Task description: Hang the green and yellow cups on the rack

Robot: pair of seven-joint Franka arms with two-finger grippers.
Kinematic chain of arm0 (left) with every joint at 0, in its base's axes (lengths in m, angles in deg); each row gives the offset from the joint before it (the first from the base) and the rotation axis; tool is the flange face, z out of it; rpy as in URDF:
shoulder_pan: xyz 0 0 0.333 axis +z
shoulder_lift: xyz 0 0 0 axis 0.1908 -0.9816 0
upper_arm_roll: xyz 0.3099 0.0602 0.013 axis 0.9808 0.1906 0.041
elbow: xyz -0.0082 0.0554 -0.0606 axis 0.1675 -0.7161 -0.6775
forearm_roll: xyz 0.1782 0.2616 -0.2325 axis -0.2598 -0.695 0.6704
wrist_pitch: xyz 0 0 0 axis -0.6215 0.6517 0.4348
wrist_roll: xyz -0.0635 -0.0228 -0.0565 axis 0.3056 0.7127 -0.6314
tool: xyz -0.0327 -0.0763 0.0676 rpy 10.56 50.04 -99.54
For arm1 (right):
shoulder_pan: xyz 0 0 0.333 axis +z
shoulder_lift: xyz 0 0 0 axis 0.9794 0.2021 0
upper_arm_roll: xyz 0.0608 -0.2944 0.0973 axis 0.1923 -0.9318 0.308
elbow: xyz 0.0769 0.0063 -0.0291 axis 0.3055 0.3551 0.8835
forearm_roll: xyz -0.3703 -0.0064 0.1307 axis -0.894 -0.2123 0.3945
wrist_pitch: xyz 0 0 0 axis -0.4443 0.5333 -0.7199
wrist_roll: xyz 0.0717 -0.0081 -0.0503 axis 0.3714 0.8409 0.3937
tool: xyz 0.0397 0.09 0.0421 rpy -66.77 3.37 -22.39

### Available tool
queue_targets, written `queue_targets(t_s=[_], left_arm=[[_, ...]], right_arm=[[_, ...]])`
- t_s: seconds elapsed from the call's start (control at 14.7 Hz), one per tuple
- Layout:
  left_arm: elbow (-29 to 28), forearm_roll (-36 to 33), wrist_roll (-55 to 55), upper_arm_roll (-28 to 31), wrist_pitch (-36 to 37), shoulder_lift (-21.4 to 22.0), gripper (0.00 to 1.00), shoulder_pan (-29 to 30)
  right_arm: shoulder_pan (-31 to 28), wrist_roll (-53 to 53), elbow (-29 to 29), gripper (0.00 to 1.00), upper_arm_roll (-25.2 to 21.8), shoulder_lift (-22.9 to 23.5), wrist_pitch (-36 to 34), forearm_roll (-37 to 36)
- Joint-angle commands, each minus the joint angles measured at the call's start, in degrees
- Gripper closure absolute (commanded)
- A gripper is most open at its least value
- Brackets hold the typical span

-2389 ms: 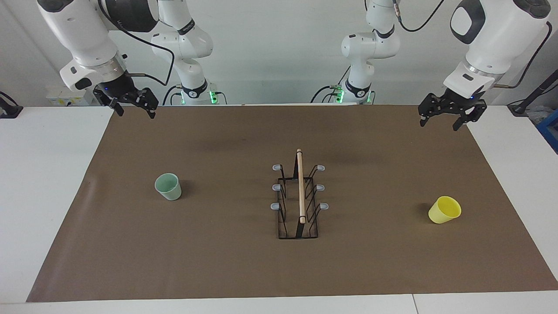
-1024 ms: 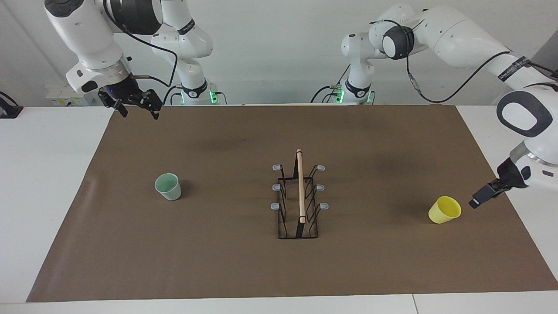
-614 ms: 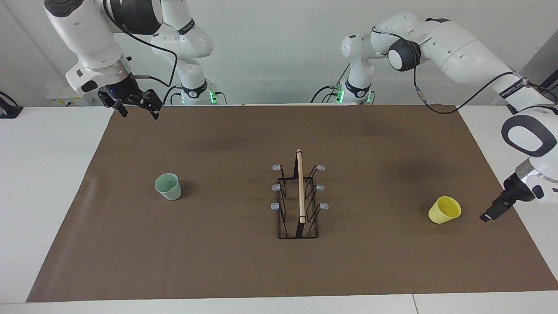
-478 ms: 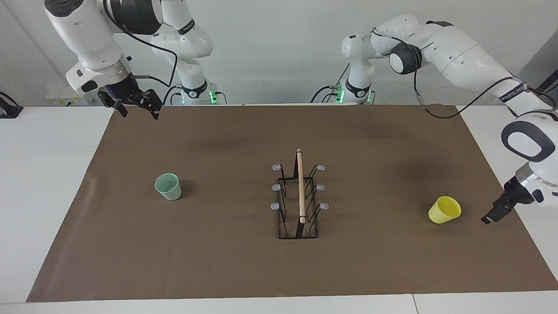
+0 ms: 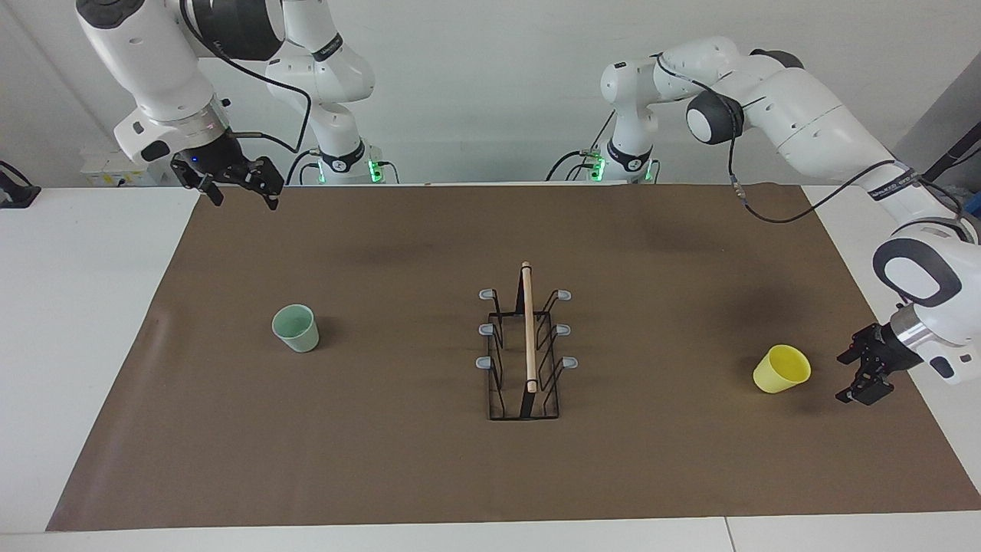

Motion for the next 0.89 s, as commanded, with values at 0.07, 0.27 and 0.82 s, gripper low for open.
queue_targets(t_s=[0.07,0.27,0.82], left_arm=[[-10.72,7.29,11.72,1.48,-0.29,4.92,0.0,-1.57],[-18.79,11.09,14.28,1.65,-0.3,8.6,0.0,-1.3],[-35.77,33.93,15.88,3.5,-4.94,15.03,0.0,-0.86]], right_arm=[[-0.36,1.3,1.25,0.0,0.27,-1.47,0.79,1.45],[0.43,0.78,-0.59,0.0,0.98,0.98,-2.72,-5.3],[-0.27,-1.49,-25.98,0.0,1.33,30.07,-2.29,-8.13]])
